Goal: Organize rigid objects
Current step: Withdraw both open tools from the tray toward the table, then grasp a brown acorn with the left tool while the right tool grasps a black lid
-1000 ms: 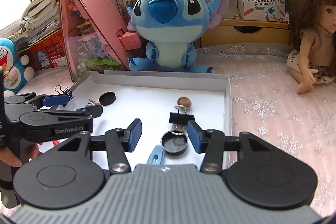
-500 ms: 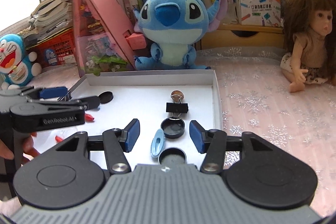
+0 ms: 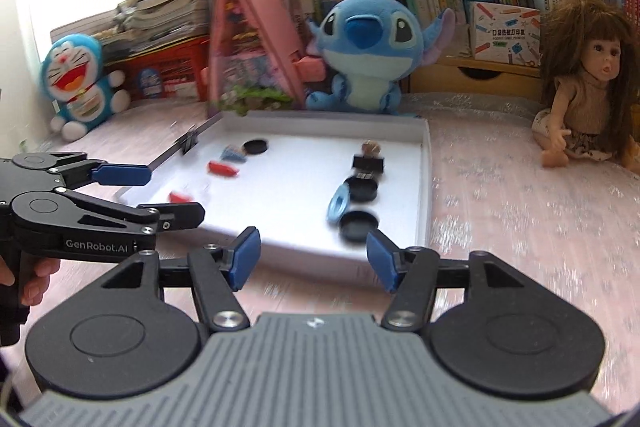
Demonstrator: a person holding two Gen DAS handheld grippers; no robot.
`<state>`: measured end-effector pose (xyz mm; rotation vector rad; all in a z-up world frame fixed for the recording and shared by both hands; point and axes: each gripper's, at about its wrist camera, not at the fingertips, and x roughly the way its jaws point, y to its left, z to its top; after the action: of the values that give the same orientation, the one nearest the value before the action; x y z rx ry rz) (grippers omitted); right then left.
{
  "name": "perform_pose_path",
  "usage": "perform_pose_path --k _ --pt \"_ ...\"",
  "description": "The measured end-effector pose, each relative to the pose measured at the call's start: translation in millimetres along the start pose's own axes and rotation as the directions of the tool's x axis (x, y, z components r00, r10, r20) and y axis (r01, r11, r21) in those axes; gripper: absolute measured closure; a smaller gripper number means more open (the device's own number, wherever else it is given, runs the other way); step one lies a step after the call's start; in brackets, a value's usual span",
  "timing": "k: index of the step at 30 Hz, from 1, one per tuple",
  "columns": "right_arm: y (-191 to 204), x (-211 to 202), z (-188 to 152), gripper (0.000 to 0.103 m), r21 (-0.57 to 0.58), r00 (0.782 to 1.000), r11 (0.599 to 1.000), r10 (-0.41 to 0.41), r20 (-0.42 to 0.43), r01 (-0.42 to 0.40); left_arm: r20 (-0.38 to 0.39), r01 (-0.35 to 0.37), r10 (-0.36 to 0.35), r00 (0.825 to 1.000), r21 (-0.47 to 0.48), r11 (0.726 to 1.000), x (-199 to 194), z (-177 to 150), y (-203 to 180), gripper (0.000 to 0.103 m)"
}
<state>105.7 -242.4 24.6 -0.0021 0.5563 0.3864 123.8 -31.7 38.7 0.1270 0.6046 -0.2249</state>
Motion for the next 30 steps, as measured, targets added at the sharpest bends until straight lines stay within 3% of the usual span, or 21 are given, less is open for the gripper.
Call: perform_pose_path --k 17,24,30 --pt "12 -55 -65 0.029 0.015 0.988 0.989 0.149 -0.051 -0.148 -0.064 0.125 -0.126 0.99 -0.025 0.992 -70 -80 -25 0.023" --pt "16 -64 -80 0.04 0.044 0.961 0.963 0.268 -0.067 -0.266 -0.056 0.153 -0.154 0.986 -0.022 0.988 -85 -95 -26 0.025" --pt "26 -58 -83 0.055 0.035 0.952 0.956 0.294 -0.085 -0.292 -0.061 0.187 -0.189 0.98 -0.036 0.982 -88 -96 -25 0.032"
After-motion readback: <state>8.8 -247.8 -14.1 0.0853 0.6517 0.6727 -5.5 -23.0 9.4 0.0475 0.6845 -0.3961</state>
